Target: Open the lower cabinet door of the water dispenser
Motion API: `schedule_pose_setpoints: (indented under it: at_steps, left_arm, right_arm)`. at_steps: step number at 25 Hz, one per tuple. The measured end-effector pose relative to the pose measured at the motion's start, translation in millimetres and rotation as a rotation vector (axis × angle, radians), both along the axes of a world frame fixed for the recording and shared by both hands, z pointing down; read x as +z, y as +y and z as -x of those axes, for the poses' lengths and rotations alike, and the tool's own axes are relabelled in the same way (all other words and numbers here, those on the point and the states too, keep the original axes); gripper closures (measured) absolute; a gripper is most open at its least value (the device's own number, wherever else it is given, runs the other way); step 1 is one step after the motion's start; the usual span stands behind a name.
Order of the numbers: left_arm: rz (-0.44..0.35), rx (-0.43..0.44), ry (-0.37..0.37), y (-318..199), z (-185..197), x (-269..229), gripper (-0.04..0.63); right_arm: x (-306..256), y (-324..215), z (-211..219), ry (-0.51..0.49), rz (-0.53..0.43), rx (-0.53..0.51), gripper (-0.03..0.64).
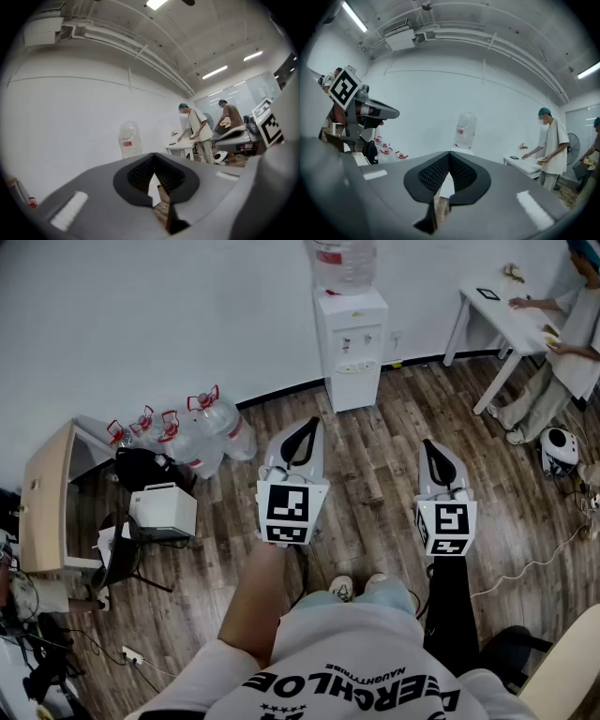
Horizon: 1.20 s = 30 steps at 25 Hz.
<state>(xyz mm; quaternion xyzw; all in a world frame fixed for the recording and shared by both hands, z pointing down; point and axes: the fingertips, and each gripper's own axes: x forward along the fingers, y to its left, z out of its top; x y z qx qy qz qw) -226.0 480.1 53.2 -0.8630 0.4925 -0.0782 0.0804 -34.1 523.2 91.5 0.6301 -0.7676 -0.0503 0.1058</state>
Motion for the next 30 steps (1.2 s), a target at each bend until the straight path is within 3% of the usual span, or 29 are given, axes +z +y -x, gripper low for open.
schedule_pose_setpoints:
  at_steps: [14, 26, 30]
  left_arm:
    - [-0.015, 0.025, 0.033, 9.9, -0.7, -7.4, 0.538]
    - [-0.002, 0.038, 0.023, 16.2, 3.5, 1.0, 0.537]
    - [0.000, 0.059, 0.041, 11.1, -4.2, 2.9, 0.537]
  right_arm:
    - [-17.0, 4.8, 3.1, 0.019, -0.025, 0.002, 0.614]
    - [-4.2, 15.0, 0.4, -0.033, -0.002, 0.036, 0.609]
    - [-2.8, 9.3, -2.5, -0.037, -0.006, 0.032, 0.565]
